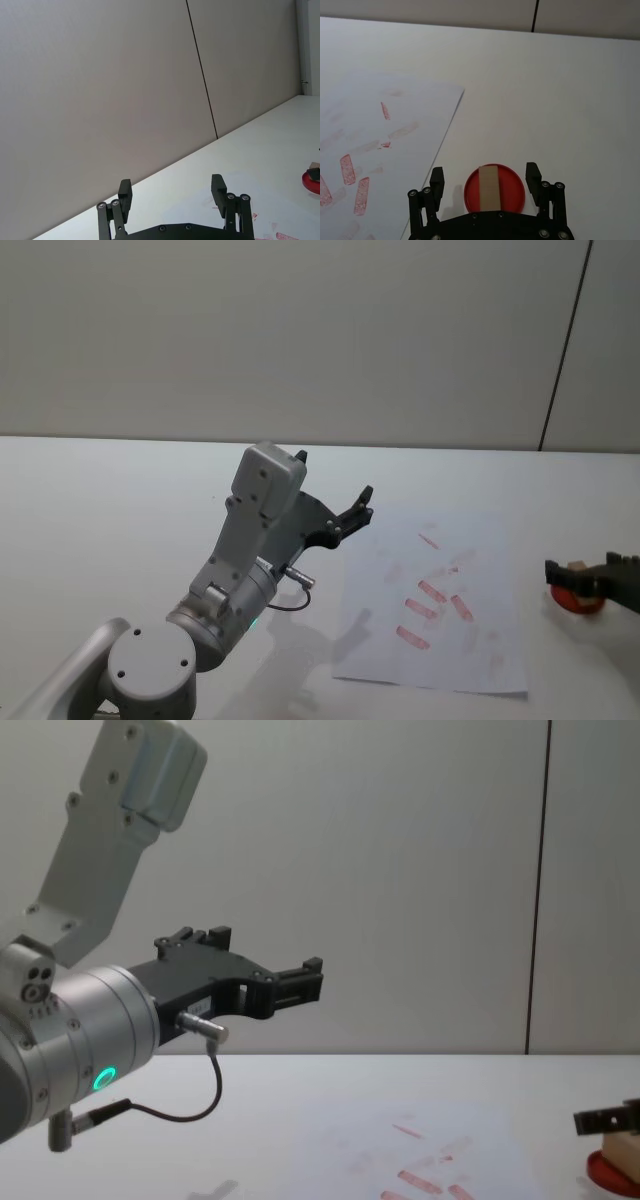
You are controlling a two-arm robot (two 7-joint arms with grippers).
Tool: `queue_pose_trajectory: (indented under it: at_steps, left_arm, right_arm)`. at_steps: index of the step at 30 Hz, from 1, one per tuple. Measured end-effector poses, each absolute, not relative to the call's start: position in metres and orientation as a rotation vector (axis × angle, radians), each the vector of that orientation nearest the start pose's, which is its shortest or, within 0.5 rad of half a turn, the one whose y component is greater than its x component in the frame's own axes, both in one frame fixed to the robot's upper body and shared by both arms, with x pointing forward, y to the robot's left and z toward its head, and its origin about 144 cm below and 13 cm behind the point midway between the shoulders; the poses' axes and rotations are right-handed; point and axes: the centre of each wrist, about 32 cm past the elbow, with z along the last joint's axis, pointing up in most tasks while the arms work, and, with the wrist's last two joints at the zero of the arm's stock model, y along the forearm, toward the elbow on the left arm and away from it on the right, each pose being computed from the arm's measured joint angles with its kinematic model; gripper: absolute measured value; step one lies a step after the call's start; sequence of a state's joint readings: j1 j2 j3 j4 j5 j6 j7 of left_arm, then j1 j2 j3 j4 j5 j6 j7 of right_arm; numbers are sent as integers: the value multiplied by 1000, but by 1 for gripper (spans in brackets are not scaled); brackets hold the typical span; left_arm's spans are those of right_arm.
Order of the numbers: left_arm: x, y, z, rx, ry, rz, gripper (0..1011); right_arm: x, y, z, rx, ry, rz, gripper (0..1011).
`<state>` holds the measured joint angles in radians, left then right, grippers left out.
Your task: Use the one hand to pick up the stamp and affix it onto the A4 paper.
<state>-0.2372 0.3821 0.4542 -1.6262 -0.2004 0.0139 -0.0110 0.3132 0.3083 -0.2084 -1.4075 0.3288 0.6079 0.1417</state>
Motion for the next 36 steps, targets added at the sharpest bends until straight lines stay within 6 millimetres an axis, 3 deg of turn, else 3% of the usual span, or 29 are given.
queue_pose_trajectory:
  at_steps: [15, 36]
  left_arm:
    - [492, 198, 1204, 61, -268, 1124, 1002]
    - [492, 198, 1204, 61, -268, 1124, 1002]
  right_arm:
    - [530, -269, 1202, -292, 215, -1165, 1001]
    - [515, -265, 1211, -173, 30, -896, 1001]
